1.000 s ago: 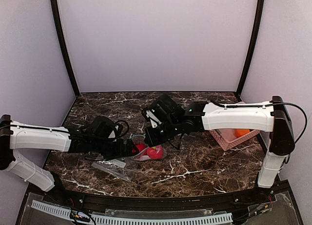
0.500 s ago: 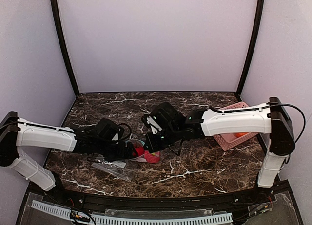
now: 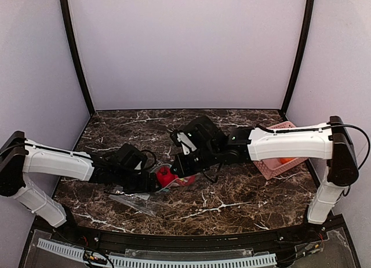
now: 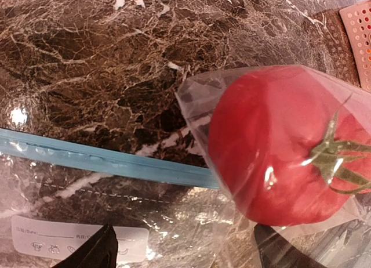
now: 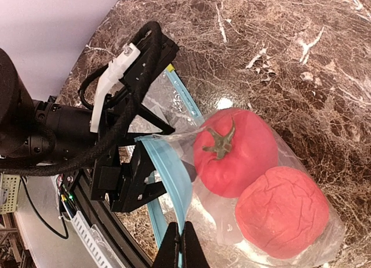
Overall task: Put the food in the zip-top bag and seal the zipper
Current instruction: Adjust the fake fruit in the zipper food storage bag.
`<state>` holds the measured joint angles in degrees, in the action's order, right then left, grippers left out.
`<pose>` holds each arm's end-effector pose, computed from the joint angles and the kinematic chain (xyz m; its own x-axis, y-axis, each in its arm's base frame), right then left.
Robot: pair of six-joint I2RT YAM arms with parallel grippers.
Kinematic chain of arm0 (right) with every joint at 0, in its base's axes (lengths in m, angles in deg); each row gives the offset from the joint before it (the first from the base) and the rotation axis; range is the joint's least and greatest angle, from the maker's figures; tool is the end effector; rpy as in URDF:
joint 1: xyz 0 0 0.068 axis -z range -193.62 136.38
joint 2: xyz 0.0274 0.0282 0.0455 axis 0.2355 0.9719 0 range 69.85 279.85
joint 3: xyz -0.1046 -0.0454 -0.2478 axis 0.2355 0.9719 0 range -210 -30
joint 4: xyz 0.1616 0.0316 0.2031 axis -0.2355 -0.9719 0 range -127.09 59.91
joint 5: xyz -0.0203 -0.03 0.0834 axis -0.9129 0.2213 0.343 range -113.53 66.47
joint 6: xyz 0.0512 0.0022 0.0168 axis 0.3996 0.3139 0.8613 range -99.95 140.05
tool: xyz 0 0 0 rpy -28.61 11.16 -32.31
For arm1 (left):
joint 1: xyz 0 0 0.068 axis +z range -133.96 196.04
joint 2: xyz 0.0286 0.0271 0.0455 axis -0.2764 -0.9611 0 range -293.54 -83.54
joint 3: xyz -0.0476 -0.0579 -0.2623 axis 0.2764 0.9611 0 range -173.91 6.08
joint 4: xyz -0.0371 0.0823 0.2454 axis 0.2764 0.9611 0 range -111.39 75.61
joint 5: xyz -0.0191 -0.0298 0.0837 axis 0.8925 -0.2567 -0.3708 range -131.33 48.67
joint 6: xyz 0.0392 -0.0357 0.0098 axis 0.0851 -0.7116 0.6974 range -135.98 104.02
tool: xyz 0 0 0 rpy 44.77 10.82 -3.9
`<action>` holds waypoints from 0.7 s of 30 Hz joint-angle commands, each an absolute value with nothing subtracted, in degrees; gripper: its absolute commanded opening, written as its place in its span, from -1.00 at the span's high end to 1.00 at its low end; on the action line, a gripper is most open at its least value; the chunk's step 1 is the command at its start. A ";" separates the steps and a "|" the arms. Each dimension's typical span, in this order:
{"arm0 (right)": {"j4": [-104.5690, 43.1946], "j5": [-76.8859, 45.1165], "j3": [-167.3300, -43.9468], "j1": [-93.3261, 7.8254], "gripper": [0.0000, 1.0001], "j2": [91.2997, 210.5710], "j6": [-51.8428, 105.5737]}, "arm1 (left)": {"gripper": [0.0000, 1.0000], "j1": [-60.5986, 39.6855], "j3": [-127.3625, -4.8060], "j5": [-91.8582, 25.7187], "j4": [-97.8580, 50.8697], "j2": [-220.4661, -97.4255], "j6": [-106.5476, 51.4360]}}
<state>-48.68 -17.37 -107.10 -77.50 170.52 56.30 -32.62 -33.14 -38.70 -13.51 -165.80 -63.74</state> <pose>0.1721 0.3595 0.2565 -0.7868 -0.2694 -0.5553 -0.5735 0.6518 0.4963 0.1795 -0.2064 0.1667 -0.9141 -0.0807 -0.3974 0.1374 0.8604 -0.4908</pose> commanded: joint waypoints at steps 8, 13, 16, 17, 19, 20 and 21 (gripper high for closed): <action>-50.57 -22.45 -106.37 -77.96 1.00 170.08 58.54 | -0.90 -32.71 -38.19 -38.80 -9.52 -159.22 -58.66; -51.40 -23.18 -106.03 -77.35 1.00 170.25 58.77 | -0.97 -32.66 -40.23 -35.96 -5.96 -154.51 -55.56; -51.32 -22.97 -106.31 -77.04 1.00 170.12 58.23 | -0.95 -32.72 -40.31 -36.58 -3.74 -153.23 -54.93; -51.36 -22.76 -106.44 -76.89 1.00 170.06 58.03 | -0.89 -32.73 -40.23 -37.00 -2.98 -153.10 -54.92; -51.36 -22.28 -106.68 -76.58 1.00 170.07 57.77 | -0.75 -32.70 -39.97 -37.56 -2.27 -153.06 -55.09; -51.28 -21.83 -106.75 -76.41 1.00 170.10 57.58 | -0.70 -32.66 -39.86 -37.64 -2.21 -153.21 -55.18; -51.27 -21.47 -106.73 -76.24 1.00 170.13 57.48 | -0.61 -32.70 -39.78 -37.62 -2.36 -153.31 -55.24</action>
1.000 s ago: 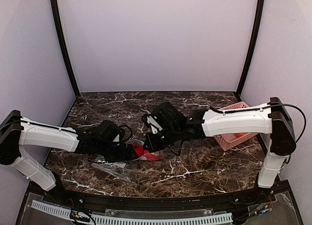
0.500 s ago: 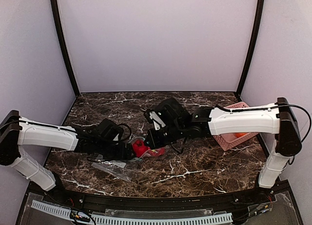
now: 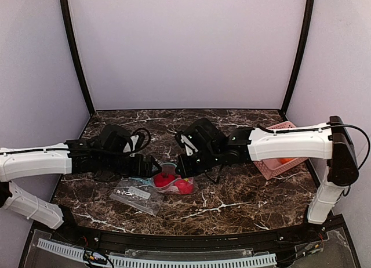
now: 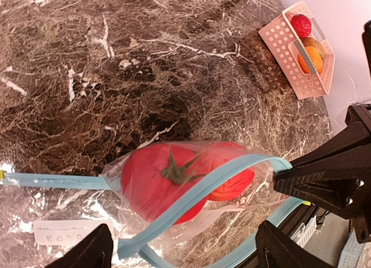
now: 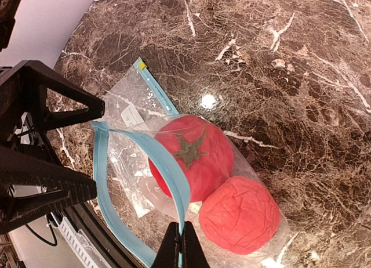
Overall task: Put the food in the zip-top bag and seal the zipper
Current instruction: Adjust the fake fruit in the zipper food storage bag, then pass from the right arm to the left
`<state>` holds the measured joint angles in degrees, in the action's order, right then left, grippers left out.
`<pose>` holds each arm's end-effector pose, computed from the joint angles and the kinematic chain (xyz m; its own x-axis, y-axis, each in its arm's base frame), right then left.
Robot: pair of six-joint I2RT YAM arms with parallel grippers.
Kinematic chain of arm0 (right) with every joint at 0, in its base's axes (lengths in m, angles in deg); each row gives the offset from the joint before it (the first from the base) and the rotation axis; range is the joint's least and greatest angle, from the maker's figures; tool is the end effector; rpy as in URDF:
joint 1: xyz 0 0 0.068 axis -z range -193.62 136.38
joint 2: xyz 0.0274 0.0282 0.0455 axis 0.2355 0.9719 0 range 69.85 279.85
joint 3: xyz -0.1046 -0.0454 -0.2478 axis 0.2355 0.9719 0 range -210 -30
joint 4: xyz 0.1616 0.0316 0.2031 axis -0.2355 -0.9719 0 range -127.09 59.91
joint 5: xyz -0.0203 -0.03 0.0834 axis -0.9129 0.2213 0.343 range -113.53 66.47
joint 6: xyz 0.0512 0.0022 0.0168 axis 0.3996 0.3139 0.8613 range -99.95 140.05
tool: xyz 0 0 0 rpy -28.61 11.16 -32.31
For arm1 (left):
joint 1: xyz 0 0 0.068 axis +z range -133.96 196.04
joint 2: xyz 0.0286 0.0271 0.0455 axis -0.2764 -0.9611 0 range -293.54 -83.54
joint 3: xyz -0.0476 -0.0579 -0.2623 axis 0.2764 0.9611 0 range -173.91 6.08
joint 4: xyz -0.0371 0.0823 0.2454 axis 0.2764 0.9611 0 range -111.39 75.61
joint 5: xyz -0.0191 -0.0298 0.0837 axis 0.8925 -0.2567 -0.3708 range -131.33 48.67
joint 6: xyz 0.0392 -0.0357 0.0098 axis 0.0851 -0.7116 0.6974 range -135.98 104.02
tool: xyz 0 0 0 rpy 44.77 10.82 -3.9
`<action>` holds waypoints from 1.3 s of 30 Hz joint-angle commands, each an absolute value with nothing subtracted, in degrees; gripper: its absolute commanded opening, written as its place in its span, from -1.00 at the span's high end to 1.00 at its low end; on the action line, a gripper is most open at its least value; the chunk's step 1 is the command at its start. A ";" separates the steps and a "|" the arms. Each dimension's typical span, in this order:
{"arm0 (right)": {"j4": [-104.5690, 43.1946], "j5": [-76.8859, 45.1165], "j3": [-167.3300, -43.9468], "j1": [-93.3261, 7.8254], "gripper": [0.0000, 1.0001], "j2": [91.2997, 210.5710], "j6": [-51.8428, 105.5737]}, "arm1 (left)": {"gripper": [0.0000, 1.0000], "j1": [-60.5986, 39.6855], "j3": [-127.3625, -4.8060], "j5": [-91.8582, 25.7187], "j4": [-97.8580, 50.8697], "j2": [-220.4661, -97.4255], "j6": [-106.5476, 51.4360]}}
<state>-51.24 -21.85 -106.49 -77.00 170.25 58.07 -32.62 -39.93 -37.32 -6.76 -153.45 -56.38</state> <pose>0.1754 0.3521 0.2512 -0.8059 -0.2340 -0.5438 -0.5160 0.7280 0.4514 0.1721 -0.1993 0.2488 -0.8222 -0.0444 -0.5675 0.3312 0.7735 -0.5403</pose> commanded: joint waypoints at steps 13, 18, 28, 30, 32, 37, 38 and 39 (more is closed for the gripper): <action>-50.79 -18.98 -105.85 -75.59 1.00 170.34 57.26 | -0.21 -32.71 -40.64 -42.58 -0.01 -156.81 -54.45; -50.70 -18.05 -106.33 -75.44 1.00 170.86 56.49 | -0.11 -32.68 -41.14 -43.47 -0.82 -158.01 -53.48; -53.40 -19.28 -108.53 -75.73 0.55 172.79 51.18 | 0.80 -32.65 -41.95 -42.45 -3.63 -159.63 -50.85; -53.83 -20.00 -109.47 -75.71 -0.03 173.71 50.11 | 0.92 -32.65 -42.06 -42.17 -3.68 -160.05 -50.62; -54.35 -20.39 -110.63 -75.83 -0.39 174.79 48.97 | 0.98 -32.62 -41.98 -41.72 -3.73 -160.39 -50.61; -54.93 -20.87 -114.13 -76.27 -0.79 178.39 46.23 | 0.99 -32.70 -41.82 -41.51 -4.26 -160.66 -50.99; -55.00 -20.77 -115.06 -76.32 -0.82 179.09 45.86 | 0.99 -32.63 -41.77 -41.51 -4.30 -160.63 -51.07; -55.00 -20.72 -115.69 -76.45 -0.85 179.78 45.56 | 0.99 -32.71 -41.85 -41.51 -4.36 -160.62 -51.10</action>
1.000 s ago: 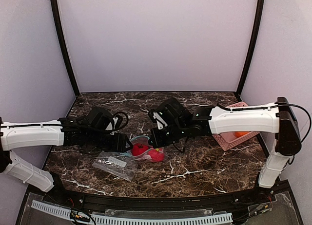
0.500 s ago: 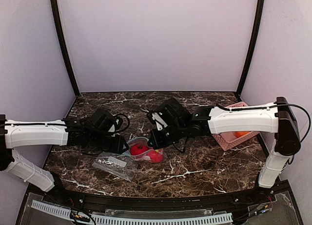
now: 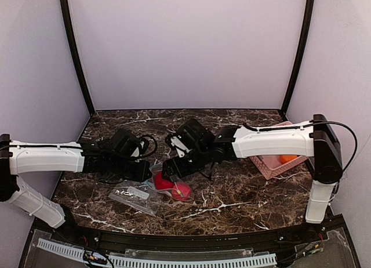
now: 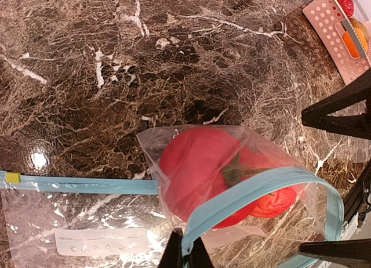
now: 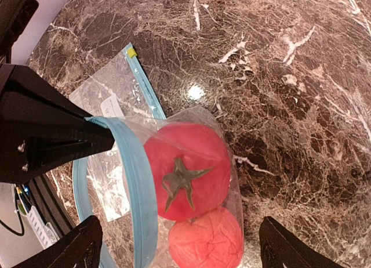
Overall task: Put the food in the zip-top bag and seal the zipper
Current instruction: Pass from the right arm to the left, then adjust the fake fruit in the zipper food storage bag.
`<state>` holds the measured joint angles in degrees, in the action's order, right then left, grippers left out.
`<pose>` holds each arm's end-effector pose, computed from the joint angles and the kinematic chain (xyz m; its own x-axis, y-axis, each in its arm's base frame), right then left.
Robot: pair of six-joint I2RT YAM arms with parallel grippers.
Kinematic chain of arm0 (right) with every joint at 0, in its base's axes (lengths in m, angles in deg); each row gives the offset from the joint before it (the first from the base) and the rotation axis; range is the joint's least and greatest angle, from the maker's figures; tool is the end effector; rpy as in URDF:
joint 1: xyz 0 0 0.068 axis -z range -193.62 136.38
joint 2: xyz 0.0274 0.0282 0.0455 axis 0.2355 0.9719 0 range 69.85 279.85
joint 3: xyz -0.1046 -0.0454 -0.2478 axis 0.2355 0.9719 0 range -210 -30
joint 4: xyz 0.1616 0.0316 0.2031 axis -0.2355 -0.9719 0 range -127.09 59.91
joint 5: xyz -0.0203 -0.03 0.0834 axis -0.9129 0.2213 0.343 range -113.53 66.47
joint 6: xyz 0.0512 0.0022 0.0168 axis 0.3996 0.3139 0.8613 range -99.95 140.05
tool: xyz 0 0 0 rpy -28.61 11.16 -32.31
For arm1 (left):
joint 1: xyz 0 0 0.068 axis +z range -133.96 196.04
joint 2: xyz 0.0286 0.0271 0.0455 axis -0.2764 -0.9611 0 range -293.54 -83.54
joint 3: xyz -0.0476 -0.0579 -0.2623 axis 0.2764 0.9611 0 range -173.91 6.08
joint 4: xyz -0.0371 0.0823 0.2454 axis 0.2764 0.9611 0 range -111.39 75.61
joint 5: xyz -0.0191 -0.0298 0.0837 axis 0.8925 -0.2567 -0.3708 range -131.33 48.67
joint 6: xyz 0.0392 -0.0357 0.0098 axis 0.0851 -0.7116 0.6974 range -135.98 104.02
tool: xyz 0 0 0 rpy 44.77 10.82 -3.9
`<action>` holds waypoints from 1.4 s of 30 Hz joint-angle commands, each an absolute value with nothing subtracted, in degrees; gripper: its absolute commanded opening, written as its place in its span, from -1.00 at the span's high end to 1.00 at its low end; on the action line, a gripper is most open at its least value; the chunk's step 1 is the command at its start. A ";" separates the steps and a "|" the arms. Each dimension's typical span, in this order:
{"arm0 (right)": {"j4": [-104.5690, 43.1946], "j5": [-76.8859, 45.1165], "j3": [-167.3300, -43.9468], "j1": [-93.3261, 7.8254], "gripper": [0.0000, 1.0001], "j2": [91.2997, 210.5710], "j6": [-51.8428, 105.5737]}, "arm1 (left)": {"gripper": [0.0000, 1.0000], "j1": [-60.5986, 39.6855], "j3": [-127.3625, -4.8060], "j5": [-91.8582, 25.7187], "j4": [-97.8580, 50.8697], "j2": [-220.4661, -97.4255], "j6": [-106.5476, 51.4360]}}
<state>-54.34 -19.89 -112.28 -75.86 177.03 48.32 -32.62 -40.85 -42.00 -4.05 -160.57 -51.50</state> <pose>0.1924 0.3702 0.2341 -0.7376 -0.3867 -0.5535 -0.6280 0.6941 0.3520 0.1833 -0.2076 0.2191 -0.8291 0.0628 -0.5555 0.3241 0.8636 -0.3861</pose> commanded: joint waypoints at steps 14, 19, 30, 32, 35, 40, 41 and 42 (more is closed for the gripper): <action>-56.99 -21.64 -120.62 -76.90 -0.89 187.43 46.38 | 0.99 -32.64 -42.20 -38.97 -5.04 -161.04 -51.87; -57.22 -22.28 -119.94 -76.99 -0.89 188.27 46.87 | 0.99 -32.63 -42.55 -38.81 -4.93 -161.19 -51.83; -58.73 -23.33 -118.34 -75.13 -0.67 189.24 51.75 | 0.99 -32.61 -43.05 -38.16 -4.15 -160.39 -52.08; -58.74 -23.33 -118.11 -74.75 -0.61 189.53 52.07 | 0.99 -32.71 -43.09 -37.76 -4.12 -160.33 -52.16; -58.74 -23.33 -117.30 -74.04 -0.56 189.72 52.84 | 0.99 -32.70 -43.04 -37.80 -3.91 -159.93 -52.42; -58.33 -23.31 -115.83 -73.26 -0.53 189.43 53.28 | 0.99 -32.71 -42.81 -38.09 -3.65 -158.97 -52.62; -58.20 -23.32 -115.79 -73.30 -0.53 189.39 52.97 | 0.99 -32.72 -42.72 -37.95 -3.66 -159.00 -52.69; -57.95 -22.95 -115.91 -73.25 -0.54 189.18 52.43 | 0.99 -32.69 -42.66 -37.88 -3.69 -159.18 -52.70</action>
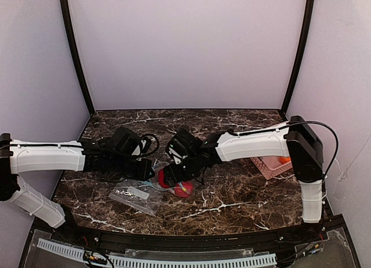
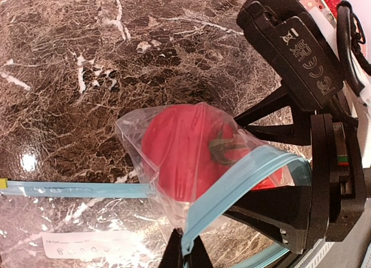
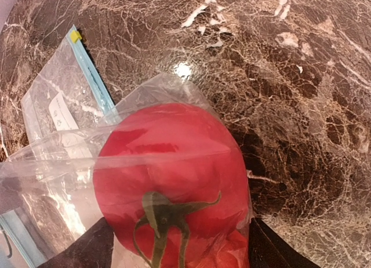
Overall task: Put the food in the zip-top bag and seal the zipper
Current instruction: Adjust the fake fruit in the zipper food storage bag.
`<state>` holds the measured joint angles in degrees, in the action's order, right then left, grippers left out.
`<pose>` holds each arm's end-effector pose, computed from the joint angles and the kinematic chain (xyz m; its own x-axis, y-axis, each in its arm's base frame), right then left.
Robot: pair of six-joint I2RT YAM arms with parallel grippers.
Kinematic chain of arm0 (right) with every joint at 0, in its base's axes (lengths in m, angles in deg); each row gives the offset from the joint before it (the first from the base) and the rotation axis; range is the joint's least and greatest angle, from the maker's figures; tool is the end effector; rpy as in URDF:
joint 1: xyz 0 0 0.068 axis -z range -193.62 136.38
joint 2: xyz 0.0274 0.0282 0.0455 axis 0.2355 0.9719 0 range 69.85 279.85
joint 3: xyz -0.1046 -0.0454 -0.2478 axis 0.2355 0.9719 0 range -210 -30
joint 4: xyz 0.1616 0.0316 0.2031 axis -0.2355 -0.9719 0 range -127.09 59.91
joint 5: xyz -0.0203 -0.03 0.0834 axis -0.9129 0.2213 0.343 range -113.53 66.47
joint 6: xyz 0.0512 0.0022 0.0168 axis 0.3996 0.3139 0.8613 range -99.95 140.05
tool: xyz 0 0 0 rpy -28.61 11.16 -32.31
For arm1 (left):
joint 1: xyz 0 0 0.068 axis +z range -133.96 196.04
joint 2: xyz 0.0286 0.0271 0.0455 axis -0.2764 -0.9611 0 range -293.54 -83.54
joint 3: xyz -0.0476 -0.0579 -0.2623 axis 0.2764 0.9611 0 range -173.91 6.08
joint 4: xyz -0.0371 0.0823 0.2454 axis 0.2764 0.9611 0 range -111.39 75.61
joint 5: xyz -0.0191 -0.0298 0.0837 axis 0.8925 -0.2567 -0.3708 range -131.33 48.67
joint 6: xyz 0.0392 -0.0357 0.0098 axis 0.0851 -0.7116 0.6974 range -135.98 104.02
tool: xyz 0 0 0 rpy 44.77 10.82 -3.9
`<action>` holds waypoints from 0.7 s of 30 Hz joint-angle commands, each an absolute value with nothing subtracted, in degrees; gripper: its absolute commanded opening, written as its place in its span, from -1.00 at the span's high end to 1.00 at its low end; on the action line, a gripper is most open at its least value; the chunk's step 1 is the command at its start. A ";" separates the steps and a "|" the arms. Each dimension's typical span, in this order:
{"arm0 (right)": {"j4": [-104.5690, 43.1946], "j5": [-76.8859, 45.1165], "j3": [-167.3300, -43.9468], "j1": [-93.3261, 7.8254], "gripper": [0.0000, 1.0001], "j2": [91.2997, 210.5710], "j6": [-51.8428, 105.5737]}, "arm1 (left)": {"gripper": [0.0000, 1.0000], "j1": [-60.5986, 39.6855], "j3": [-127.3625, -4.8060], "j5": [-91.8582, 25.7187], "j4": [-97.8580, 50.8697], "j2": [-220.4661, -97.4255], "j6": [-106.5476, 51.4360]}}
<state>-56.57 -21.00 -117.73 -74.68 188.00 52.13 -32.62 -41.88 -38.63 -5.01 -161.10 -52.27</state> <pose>0.2146 0.3911 0.1822 -0.8139 -0.3756 -0.4432 -0.5354 0.7811 0.3213 0.1850 -0.2127 0.2237 -0.8395 0.0591 -0.5401 0.3408 0.8315 -0.4388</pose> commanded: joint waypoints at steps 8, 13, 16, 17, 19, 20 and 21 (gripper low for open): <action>-56.69 -15.88 -117.20 -73.82 -0.95 182.04 45.48 | 0.99 -32.60 -42.77 -38.06 -4.06 -159.94 -53.91; -57.91 -13.63 -114.96 -74.18 -0.97 174.74 43.13 | 0.99 -32.60 -43.49 -39.23 -4.40 -160.30 -54.48; -59.03 -14.61 -112.37 -74.21 -0.97 169.82 43.11 | 0.99 -32.61 -43.65 -39.90 -4.52 -160.46 -54.95; -59.50 -15.69 -111.33 -74.18 -0.97 167.97 43.27 | 0.99 -32.60 -43.61 -40.09 -4.61 -160.34 -55.02; -61.59 -18.39 -109.61 -73.55 -0.97 164.50 44.06 | 0.99 -32.58 -43.15 -40.54 -5.10 -159.85 -55.20; -63.08 -19.82 -108.91 -72.98 -0.97 162.30 44.72 | 0.99 -32.57 -42.68 -40.61 -5.58 -159.62 -55.31; -64.57 -21.52 -108.25 -72.37 -0.97 160.74 45.26 | 0.99 -32.61 -42.42 -40.62 -5.88 -159.16 -55.38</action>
